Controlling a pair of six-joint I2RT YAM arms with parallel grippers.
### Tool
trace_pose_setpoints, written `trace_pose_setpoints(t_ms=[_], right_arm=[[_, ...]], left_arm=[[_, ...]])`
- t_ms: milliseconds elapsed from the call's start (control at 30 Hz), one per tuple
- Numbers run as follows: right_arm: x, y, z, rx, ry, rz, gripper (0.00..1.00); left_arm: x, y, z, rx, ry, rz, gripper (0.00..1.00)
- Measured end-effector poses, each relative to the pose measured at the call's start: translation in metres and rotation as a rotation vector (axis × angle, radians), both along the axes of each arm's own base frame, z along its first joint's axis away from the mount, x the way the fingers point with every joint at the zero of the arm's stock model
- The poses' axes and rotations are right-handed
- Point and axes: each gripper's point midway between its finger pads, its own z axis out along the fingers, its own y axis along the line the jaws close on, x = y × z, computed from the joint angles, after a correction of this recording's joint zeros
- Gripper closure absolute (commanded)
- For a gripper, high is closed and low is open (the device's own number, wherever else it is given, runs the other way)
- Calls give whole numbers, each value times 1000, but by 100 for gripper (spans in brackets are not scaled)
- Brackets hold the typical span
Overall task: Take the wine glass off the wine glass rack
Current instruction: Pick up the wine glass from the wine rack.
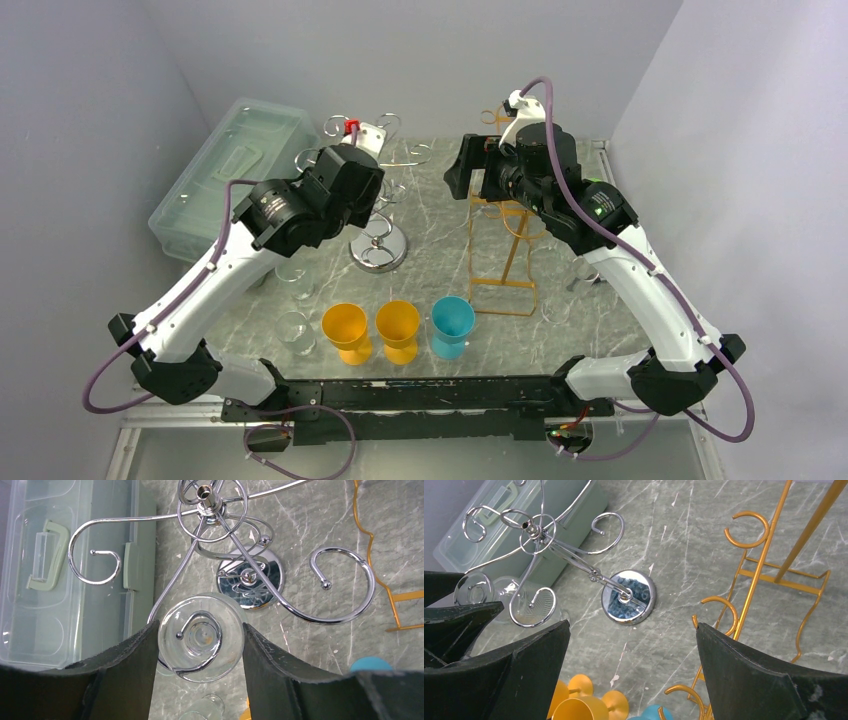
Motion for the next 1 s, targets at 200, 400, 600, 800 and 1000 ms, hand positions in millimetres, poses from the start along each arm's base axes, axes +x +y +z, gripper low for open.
trace_pose_setpoints(t_ms=[200,400,600,800,1000], right_arm=[[0,0,0,0,1,0,0],[0,0,0,1,1,0,0],[0,0,0,2,1,0,0],[0,0,0,1,2,0,0],[0,0,0,2,1,0,0]], left_arm=[[-3,1,2,-6,2,-7,66],[-5,4,7,-17,-7,-8,67],[-7,6,11,-24,-16,-5,70],[-6,10,13,-16,-28,13,71],[-4,13,14,-7,-36,29,72]])
